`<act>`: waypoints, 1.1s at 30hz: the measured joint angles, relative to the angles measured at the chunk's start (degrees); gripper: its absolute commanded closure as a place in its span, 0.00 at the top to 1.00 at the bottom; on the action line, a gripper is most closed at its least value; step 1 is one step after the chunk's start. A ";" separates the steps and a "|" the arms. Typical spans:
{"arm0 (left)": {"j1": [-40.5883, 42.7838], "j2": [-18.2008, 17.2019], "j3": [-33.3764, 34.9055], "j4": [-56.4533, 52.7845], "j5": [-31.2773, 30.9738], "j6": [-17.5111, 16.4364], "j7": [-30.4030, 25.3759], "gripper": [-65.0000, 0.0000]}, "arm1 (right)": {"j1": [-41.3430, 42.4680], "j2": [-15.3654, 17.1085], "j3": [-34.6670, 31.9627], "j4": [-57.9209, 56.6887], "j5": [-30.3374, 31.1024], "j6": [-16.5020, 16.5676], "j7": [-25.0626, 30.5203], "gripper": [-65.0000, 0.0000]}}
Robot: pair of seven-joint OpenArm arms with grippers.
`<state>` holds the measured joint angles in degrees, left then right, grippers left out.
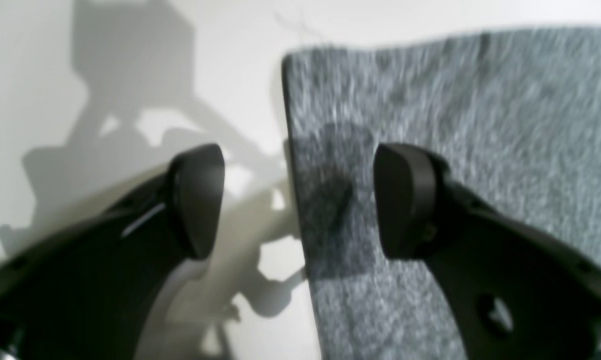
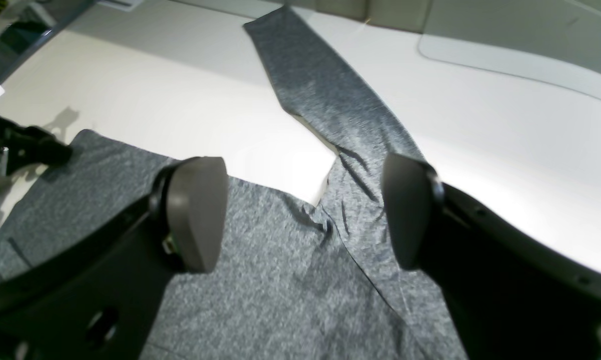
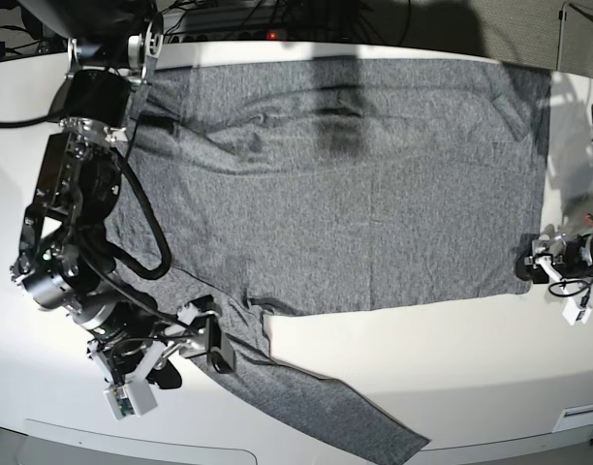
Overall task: Fold the T-shirt properly
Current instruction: 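Move both grippers to the shirt hem corners and grasp them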
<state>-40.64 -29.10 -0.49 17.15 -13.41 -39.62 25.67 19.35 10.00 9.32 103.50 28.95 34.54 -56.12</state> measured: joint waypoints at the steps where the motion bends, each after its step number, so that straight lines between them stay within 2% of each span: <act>1: 0.17 -0.13 0.00 0.09 0.07 0.02 -0.26 0.69 | 0.00 0.02 0.00 0.00 0.39 0.00 -0.52 0.73; 5: 1.77 -0.09 0.00 0.11 -0.92 0.00 -4.96 0.69 | 0.00 0.02 0.00 0.00 0.79 0.00 -0.83 0.73; 11: 1.81 0.72 0.00 0.11 -1.01 0.00 -5.64 0.69 | 0.00 0.02 0.00 0.00 0.83 0.00 -1.29 0.73; 23: 2.73 7.52 -0.22 0.85 -2.12 0.15 -7.93 0.69 | 0.00 0.02 0.00 0.00 0.83 -0.02 -3.19 0.73; 29: 2.51 7.50 -0.33 1.03 -3.08 -0.02 -4.55 0.69 | 0.00 0.00 0.00 0.00 0.83 -0.02 -3.63 0.73; 33: 2.38 7.34 -0.33 1.14 -7.91 -0.04 -0.66 0.69 | 0.00 0.02 0.00 0.00 0.81 0.00 -3.85 0.73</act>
<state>-38.26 -21.76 -0.82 18.28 -21.32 -39.66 25.02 19.35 10.02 9.32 103.50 29.76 34.54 -59.96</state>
